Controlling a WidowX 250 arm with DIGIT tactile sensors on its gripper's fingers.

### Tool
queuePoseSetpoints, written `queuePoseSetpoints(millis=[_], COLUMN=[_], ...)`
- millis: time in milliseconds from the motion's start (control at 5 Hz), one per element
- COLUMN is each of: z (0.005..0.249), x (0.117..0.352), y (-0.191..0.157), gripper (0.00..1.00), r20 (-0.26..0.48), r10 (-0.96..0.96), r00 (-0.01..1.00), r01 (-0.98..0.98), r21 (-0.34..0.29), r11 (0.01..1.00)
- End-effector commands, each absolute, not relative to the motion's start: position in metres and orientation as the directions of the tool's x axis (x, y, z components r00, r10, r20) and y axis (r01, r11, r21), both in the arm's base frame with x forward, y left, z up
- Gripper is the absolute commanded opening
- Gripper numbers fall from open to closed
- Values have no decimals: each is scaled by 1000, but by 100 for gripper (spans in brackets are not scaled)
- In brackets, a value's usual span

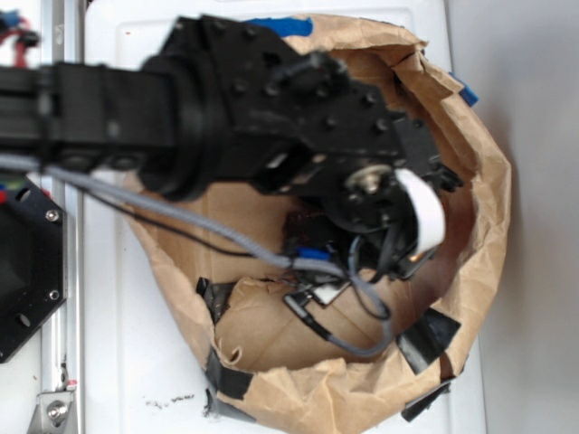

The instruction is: Grab the shell.

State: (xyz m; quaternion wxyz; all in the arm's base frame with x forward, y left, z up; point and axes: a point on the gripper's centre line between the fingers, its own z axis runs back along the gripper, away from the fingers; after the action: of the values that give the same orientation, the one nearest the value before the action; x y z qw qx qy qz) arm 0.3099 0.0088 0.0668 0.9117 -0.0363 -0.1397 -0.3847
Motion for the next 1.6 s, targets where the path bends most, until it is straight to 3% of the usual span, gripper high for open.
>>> queuePoseSetpoints(millis=[0, 800, 1000, 1400], z=[89, 89, 68, 53], x=[327, 327, 340, 330], y=[11, 11, 15, 18], gripper=[100, 100, 100, 100], r20=[321, 321, 282, 240], r10=[-701, -701, -706, -670], r00=[637, 637, 650, 702], r01=[717, 717, 708, 679], r21=[87, 87, 113, 56], r11=[692, 692, 697, 732])
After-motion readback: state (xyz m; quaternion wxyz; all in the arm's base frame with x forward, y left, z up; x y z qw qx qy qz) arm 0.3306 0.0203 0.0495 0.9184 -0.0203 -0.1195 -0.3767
